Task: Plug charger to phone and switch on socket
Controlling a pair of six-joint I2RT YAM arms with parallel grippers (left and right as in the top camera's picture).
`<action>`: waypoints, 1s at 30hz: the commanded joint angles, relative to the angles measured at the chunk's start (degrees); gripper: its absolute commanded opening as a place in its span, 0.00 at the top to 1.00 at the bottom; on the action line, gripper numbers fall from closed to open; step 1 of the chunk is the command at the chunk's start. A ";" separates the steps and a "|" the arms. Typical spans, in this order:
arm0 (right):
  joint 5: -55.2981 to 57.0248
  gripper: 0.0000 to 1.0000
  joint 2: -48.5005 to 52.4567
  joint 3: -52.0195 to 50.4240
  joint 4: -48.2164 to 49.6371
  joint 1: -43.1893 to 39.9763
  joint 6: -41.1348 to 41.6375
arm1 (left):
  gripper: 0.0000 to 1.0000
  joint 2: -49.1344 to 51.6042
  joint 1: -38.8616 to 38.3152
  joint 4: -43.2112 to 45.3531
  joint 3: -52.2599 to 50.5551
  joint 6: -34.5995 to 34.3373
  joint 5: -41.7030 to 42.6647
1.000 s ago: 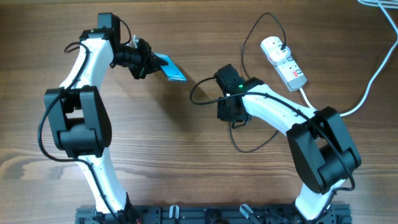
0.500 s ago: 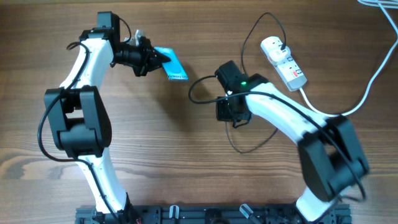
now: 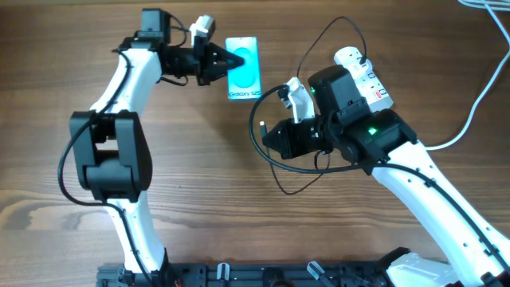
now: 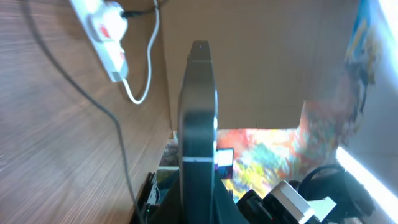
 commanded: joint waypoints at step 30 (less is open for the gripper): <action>1.53 0.96 8.09 0.90 11.56 -0.04 14.93 | 0.96 -2.03 -2.73 1.53 0.13 0.24 4.26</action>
